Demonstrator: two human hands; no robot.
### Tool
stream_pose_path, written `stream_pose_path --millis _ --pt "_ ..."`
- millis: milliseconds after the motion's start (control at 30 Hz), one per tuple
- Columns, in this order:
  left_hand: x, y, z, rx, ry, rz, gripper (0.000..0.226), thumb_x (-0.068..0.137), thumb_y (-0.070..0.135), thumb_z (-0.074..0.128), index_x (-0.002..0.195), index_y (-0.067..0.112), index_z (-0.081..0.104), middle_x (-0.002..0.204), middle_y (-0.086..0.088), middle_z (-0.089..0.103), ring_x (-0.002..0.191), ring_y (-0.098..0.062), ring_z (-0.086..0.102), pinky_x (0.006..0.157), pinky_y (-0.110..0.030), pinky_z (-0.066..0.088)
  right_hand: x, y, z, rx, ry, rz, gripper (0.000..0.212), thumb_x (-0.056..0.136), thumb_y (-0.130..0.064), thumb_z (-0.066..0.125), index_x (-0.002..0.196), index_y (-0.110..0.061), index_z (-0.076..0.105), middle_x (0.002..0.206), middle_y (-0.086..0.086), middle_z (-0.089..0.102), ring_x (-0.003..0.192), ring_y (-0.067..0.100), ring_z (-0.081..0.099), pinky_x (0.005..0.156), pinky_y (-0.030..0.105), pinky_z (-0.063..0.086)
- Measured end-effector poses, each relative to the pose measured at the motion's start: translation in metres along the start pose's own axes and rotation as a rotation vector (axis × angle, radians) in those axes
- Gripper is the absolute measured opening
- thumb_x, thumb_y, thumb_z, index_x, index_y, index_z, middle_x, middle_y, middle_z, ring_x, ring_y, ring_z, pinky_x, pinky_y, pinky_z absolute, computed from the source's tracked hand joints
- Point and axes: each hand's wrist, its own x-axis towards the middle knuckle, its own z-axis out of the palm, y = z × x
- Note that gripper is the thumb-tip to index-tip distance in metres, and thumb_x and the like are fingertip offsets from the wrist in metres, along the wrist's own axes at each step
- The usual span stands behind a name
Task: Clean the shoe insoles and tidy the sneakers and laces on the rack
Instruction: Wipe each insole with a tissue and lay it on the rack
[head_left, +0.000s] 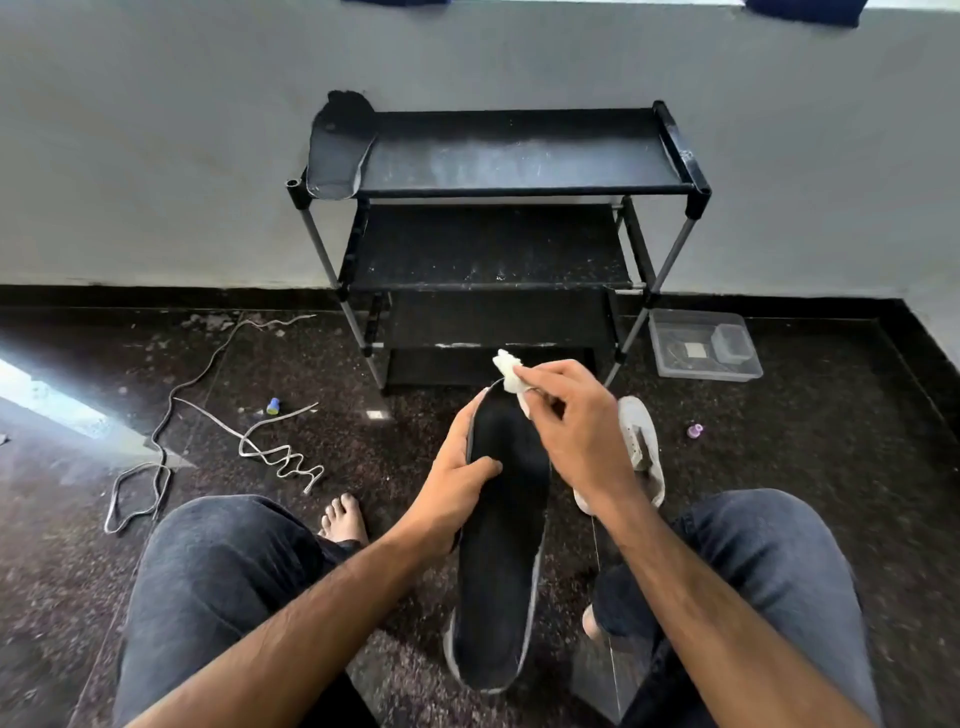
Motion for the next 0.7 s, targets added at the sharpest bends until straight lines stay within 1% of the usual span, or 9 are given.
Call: stream_pose_path --millis 133,233,300,367,433,467,533,600,700 --pt "-0.005 0.002 0.002 -0.009 -0.080 0.003 0.078 0.087 -0.023 0.053 0.147 0.026 0.042 0.135 -0.003 0.065 0.128 -0.014 0.061 0.100 -0.026 0.051 -0.008 -0.001 0.025 -0.228 -0.055 -0.104 0.031 0.096 -0.003 0.063 0.124 -0.009 0.072 0.108 -0.002 0.066 0.101 0.011 0.062 0.090 0.025 0.054" --pt "-0.006 -0.001 0.002 -0.045 -0.134 0.003 0.077 0.088 -0.019 0.060 0.151 0.021 0.040 0.136 -0.014 0.063 0.128 -0.026 0.061 0.101 -0.033 0.053 -0.013 -0.004 0.032 -0.249 -0.031 -0.080 0.027 0.096 -0.003 0.062 0.121 -0.009 0.073 0.099 -0.004 0.066 0.095 0.011 0.061 0.086 0.026 0.055" --pt "-0.007 -0.002 0.001 -0.061 -0.123 -0.024 0.077 0.088 -0.022 0.055 0.149 0.022 0.042 0.134 -0.015 0.064 0.125 -0.026 0.064 0.097 -0.032 0.055 -0.017 -0.011 0.035 -0.207 -0.022 -0.066 0.027 0.095 -0.003 0.065 0.118 -0.010 0.075 0.098 -0.004 0.068 0.093 0.010 0.064 0.086 0.024 0.056" --pt "-0.005 -0.003 -0.001 -0.074 -0.070 -0.064 0.070 0.089 -0.026 0.047 0.140 0.022 0.049 0.121 -0.013 0.070 0.111 -0.021 0.070 0.086 -0.026 0.058 -0.024 -0.020 0.038 -0.108 -0.045 -0.039 0.027 0.091 0.000 0.069 0.114 -0.011 0.077 0.100 -0.004 0.073 0.094 0.007 0.067 0.088 0.016 0.053" --pt "-0.002 -0.004 -0.006 -0.122 -0.016 -0.085 0.058 0.090 -0.026 0.044 0.128 0.017 0.055 0.105 -0.015 0.069 0.093 -0.017 0.073 0.075 -0.024 0.058 -0.027 -0.027 0.038 0.081 -0.122 0.068 0.026 0.087 0.001 0.073 0.109 -0.012 0.080 0.101 -0.006 0.077 0.095 0.002 0.069 0.088 0.008 0.049" --pt "-0.001 -0.003 -0.008 -0.153 -0.001 -0.085 0.057 0.089 -0.027 0.045 0.128 0.014 0.055 0.105 -0.016 0.069 0.092 -0.018 0.073 0.074 -0.025 0.059 -0.023 -0.028 0.035 0.218 -0.163 0.149 0.026 0.086 0.001 0.074 0.106 -0.014 0.081 0.100 -0.007 0.078 0.094 0.000 0.071 0.089 0.011 0.050" --pt "0.002 0.000 -0.012 -0.197 0.021 -0.081 0.070 0.084 -0.027 0.050 0.138 0.017 0.052 0.121 -0.015 0.069 0.105 -0.023 0.070 0.082 -0.030 0.060 -0.011 -0.027 0.024 0.535 -0.173 0.302 0.027 0.084 0.004 0.076 0.101 -0.017 0.081 0.098 -0.003 0.080 0.092 0.006 0.074 0.089 0.022 0.056" --pt "0.004 0.002 -0.012 -0.203 0.036 -0.063 0.084 0.078 -0.023 0.056 0.147 0.023 0.046 0.139 -0.009 0.063 0.125 -0.024 0.063 0.099 -0.036 0.055 0.003 -0.019 0.010 0.638 -0.052 0.346 0.026 0.085 0.005 0.075 0.105 -0.012 0.079 0.101 0.002 0.080 0.095 0.012 0.074 0.090 0.025 0.058" --pt "0.005 -0.001 -0.011 -0.180 0.036 -0.053 0.091 0.072 -0.012 0.062 0.152 0.026 0.042 0.146 -0.006 0.059 0.136 -0.027 0.054 0.113 -0.046 0.044 0.011 -0.007 -0.008 0.292 0.059 0.238 0.026 0.090 -0.001 0.073 0.113 -0.012 0.077 0.106 -0.005 0.078 0.100 0.003 0.071 0.090 0.017 0.055"
